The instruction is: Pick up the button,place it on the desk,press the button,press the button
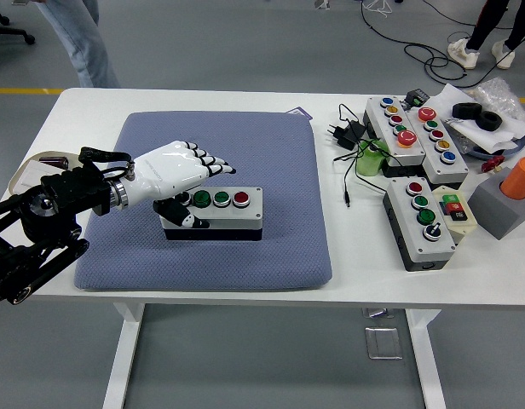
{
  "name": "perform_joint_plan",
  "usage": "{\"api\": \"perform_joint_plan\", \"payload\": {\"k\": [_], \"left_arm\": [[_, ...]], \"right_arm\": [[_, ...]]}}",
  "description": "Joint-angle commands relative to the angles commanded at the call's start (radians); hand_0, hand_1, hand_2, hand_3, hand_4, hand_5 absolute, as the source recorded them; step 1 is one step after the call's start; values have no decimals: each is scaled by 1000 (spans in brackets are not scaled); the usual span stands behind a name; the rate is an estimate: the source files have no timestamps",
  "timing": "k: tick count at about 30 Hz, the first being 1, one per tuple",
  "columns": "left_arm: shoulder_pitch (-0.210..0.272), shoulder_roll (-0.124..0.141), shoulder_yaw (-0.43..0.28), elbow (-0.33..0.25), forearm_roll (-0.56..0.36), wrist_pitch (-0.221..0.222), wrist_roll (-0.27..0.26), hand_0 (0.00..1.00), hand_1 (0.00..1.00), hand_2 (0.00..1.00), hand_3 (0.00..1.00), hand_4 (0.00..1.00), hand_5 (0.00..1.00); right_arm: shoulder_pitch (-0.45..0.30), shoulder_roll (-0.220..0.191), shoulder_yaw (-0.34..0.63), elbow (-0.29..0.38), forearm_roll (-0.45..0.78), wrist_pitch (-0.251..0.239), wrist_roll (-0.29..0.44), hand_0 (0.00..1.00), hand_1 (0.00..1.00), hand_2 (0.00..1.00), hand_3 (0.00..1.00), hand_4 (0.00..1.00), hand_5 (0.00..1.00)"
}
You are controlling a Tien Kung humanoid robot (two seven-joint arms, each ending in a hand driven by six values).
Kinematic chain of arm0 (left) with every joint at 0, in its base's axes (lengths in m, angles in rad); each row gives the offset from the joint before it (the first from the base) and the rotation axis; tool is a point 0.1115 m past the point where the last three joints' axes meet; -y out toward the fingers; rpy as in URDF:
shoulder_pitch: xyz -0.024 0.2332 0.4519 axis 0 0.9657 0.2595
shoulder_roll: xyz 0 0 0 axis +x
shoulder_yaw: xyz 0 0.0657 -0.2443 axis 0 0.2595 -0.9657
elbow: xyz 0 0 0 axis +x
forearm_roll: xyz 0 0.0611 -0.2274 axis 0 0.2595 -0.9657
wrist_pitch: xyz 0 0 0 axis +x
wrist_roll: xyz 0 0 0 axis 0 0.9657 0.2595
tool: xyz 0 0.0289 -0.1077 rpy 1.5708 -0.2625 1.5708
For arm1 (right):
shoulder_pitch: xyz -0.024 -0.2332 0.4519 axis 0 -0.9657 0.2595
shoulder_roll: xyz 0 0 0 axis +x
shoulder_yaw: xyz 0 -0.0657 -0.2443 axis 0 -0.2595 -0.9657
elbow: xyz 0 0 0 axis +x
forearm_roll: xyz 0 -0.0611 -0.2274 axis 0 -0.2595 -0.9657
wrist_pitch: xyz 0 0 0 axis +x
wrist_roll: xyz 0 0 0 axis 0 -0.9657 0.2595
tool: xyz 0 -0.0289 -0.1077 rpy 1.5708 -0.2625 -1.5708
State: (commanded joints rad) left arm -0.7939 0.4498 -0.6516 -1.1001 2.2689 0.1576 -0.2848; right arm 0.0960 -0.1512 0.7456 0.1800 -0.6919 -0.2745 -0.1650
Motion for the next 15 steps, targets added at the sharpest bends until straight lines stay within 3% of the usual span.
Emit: {"api": "perform_joint_plan", "payload": {"k": [4,5,6,10,11,15], "left_arm": [[62,7,-134,-116,0,39,48,703,808,923,938,872,290],[75,10,-160,-146,0,48,57,478,299,316,923,545,2],[92,12,-184,-178,0,54,83,478,299,316,923,545,2],[127,18,-237,-271,0,-4,140,478,299,316,923,545,2],[135,22,-246,-296,0,-29,152,278,115,144,878,515,2],[160,33,-277,-383,0,-158,187,278,115,144,878,515,2]], "right_arm": [[-2,0,0,0,2,0,1,628,484,543,582,272,25],[-3,0,0,0,1,0,0,629,482,543,582,272,25],[-3,0,2,0,-2,1,0,629,482,543,582,272,25],[-4,1,3,0,-3,1,-1,629,482,543,582,272,25],[-3,1,3,0,-3,1,-2,628,484,543,582,272,24],[-3,2,2,0,-1,1,-2,628,484,543,582,272,24]]}}
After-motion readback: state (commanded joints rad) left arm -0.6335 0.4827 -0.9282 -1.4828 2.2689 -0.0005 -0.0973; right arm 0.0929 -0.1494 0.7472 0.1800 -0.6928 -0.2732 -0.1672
